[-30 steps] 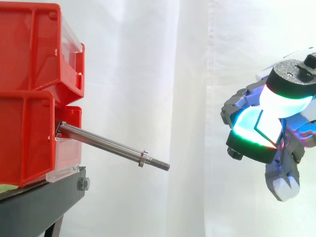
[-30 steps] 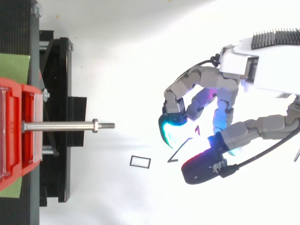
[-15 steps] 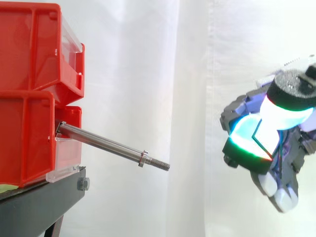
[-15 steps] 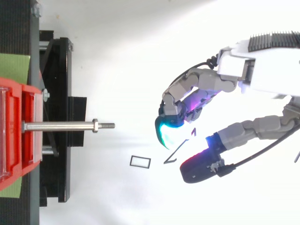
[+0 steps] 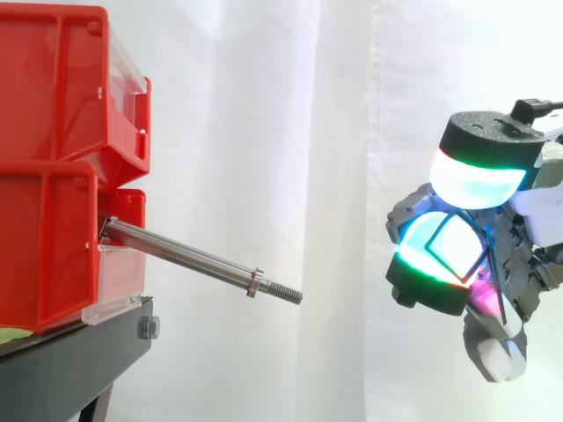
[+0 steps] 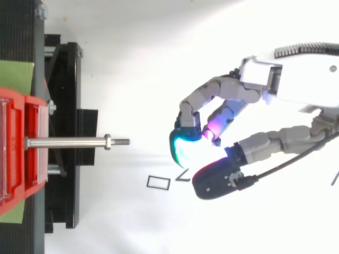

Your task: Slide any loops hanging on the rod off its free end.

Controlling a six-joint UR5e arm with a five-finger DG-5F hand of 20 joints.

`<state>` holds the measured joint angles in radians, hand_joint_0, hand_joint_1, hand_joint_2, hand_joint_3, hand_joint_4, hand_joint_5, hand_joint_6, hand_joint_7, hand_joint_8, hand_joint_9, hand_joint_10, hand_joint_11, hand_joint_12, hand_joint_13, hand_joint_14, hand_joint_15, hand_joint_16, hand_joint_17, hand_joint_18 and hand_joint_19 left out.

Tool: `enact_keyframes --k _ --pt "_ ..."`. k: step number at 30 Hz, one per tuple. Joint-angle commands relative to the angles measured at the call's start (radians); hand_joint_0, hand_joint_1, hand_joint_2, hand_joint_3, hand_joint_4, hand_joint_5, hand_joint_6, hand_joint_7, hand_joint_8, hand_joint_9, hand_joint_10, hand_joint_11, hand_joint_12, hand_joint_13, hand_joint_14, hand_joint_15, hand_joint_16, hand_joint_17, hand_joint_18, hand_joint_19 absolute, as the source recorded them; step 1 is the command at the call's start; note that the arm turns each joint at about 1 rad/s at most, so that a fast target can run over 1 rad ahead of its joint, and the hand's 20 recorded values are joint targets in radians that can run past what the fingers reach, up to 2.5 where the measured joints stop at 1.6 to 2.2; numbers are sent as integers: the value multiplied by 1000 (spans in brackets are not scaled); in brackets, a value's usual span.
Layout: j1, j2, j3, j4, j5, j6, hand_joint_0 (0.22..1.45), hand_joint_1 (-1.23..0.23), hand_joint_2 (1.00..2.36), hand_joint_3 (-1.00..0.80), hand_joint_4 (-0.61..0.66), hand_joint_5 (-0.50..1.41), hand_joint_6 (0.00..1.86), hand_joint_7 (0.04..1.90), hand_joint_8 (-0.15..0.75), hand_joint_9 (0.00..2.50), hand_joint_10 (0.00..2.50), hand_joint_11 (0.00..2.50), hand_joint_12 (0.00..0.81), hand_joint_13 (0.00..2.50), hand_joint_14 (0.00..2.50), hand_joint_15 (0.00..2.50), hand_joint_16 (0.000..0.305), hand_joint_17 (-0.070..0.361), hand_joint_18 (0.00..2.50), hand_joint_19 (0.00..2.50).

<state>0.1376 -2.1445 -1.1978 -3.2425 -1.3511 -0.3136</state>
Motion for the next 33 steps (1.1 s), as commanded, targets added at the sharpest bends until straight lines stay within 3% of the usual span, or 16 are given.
enact_keyframes --k 1,9,18,28,33 --pt "0 0 0 -2 1 16 595 -544 1017 -277 23 -76 761 1077 231 1040 24 606 336 846 20 481 49 111 784 478" --pt "0 0 0 -2 0 25 588 -729 1022 -176 62 -159 859 896 248 972 27 720 349 797 20 481 50 113 759 457" --pt "0 0 0 -2 1 42 577 -730 1025 -130 11 -128 876 1061 231 1074 28 745 343 823 20 478 49 110 779 465" --pt "2 0 0 -2 1 51 565 -742 1001 13 30 -75 863 1145 282 1261 27 698 411 925 17 446 66 149 961 392" --pt "2 0 0 -14 1 53 532 -733 1130 17 -11 -67 862 1150 288 1291 26 707 420 942 16 438 68 152 983 381"
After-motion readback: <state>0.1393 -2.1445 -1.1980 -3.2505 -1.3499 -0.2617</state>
